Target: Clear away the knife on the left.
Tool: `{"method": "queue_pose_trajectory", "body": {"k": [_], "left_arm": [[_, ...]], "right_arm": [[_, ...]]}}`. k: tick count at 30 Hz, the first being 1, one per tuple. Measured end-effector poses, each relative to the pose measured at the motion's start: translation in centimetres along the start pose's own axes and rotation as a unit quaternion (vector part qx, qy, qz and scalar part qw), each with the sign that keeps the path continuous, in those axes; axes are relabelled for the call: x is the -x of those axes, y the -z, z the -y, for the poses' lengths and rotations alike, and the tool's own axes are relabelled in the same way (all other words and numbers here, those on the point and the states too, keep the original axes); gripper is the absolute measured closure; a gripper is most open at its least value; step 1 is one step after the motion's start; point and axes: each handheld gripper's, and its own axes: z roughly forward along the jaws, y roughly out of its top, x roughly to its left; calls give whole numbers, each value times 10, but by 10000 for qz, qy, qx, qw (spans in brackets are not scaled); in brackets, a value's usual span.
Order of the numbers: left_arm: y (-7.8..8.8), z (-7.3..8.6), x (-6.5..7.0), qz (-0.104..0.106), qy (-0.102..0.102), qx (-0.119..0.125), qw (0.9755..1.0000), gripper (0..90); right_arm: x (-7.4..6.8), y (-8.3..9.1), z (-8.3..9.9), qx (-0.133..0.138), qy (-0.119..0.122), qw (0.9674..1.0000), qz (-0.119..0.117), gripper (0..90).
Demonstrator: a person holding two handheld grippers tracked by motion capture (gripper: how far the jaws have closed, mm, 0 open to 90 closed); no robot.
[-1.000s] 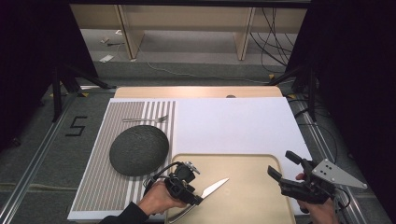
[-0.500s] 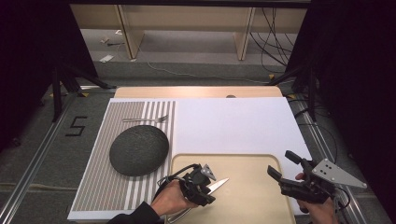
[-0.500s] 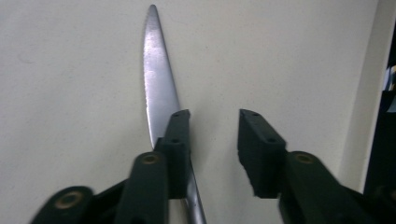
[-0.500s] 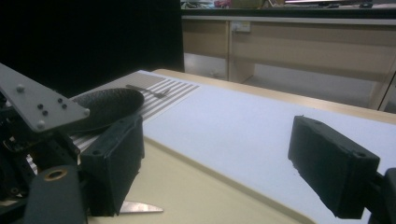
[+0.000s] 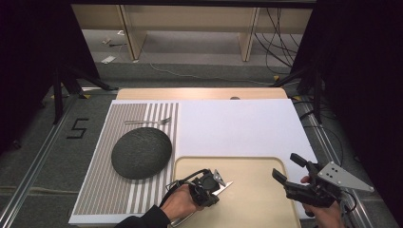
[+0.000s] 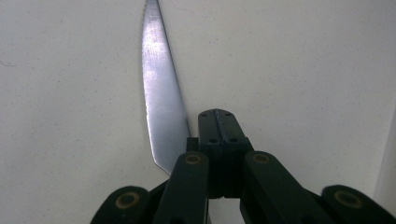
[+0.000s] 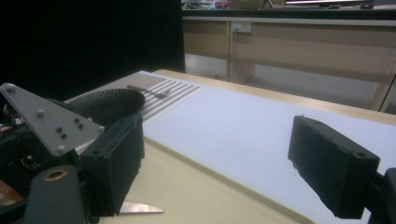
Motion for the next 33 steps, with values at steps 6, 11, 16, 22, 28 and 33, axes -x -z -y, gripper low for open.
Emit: {"method": "queue_pose_trajectory", "body": {"k": [6, 11, 16, 22, 28, 33], "left_arm": [[3, 2, -6, -156, 107, -1, 9998, 898], [5, 4, -12, -272, 218, 11, 9994, 898], [8, 7, -21, -386, 372, 41, 9986, 898], [15, 12, -33, -590, 461, -72, 9972, 898], [23, 21, -49, -683, 719, -69, 9950, 898], [24, 23, -49, -685, 742, -79, 9949, 898]], "right_arm": [[0, 1, 0, -15, 1, 10000, -8, 193], [0, 0, 0, 5, 8, 10000, -5, 193], [0, 0, 0, 6, 24, 10000, -8, 193], [0, 1, 0, 7, 23, 10000, -8, 193], [0, 1, 0, 13, 20, 10000, 2, 193], [0, 1, 0, 13, 29, 10000, -10, 193]]}}
